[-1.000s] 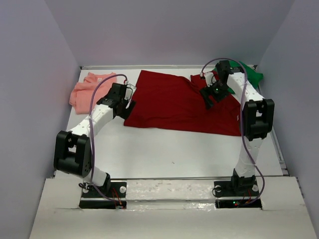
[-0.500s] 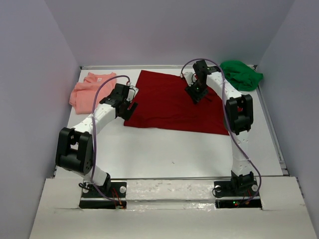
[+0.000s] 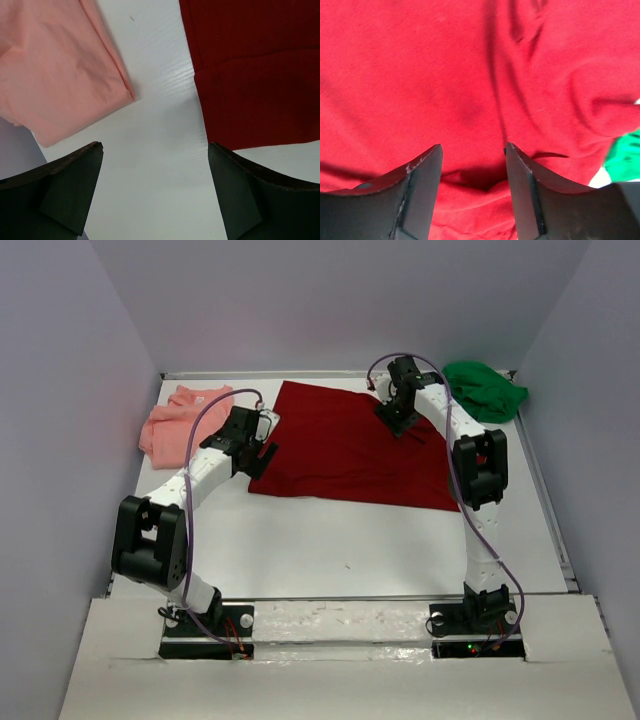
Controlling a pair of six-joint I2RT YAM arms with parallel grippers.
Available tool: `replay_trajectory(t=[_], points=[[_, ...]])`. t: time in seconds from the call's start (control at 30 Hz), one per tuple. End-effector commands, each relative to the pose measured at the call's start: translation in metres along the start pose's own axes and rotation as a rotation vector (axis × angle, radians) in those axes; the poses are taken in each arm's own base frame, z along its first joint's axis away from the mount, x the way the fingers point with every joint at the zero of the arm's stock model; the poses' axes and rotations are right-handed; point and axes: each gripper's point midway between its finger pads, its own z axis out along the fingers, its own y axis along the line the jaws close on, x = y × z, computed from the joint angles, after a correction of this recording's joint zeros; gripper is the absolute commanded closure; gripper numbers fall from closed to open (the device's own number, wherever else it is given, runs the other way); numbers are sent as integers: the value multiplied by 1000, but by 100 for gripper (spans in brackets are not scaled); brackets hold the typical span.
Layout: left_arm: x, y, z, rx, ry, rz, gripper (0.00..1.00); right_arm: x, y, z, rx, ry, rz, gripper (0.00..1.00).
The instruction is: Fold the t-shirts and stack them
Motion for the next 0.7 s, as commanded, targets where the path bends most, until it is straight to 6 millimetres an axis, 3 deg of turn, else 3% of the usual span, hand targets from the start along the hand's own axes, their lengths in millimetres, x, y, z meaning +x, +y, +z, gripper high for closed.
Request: replay_trajectory(t=[0.0, 0.03, 0.17, 0.23, 0.27, 0.3, 0.33, 0.4, 0.43, 0.47, 0.5, 0.53, 0.6, 0.63, 0.67], points=[[-52, 5, -5, 28, -169, 39, 1, -27, -40, -38, 187, -110, 36, 39], [-71, 8, -8, 28, -228, 43, 1, -23, -43, -42, 211, -101, 38, 38], [-112, -10, 8, 164, -303, 101, 1, -1, -49, -68, 266, -93, 52, 34], [-127, -16, 17, 207, -332, 112, 1, 14, -53, -90, 298, -98, 72, 32], [-139, -19, 27, 243, -347, 115, 1, 18, -65, -116, 347, -129, 100, 31], [-143, -22, 33, 268, -345, 114, 1, 37, -70, -118, 355, -103, 120, 30], [-161, -17, 31, 276, -377, 106, 1, 44, -76, -128, 375, -112, 148, 29], [-166, -33, 51, 378, -370, 99, 1, 59, -83, -144, 388, -128, 188, 27], [-183, -32, 48, 399, -400, 99, 1, 75, -86, -157, 403, -128, 208, 27], [-181, -40, 63, 434, -379, 95, 1, 83, -88, -160, 411, -122, 222, 27], [-183, -50, 66, 497, -380, 99, 1, 97, -86, -165, 417, -109, 235, 26], [-194, -53, 74, 517, -392, 98, 1, 107, -89, -167, 435, -90, 250, 26], [-202, -63, 78, 592, -404, 103, 1, 120, -85, -168, 432, -71, 264, 26], [-217, -58, 72, 601, -429, 104, 1, 128, -79, -169, 430, -64, 273, 26], [-213, -65, 89, 625, -403, 97, 1, 130, -76, -170, 428, -67, 281, 26]])
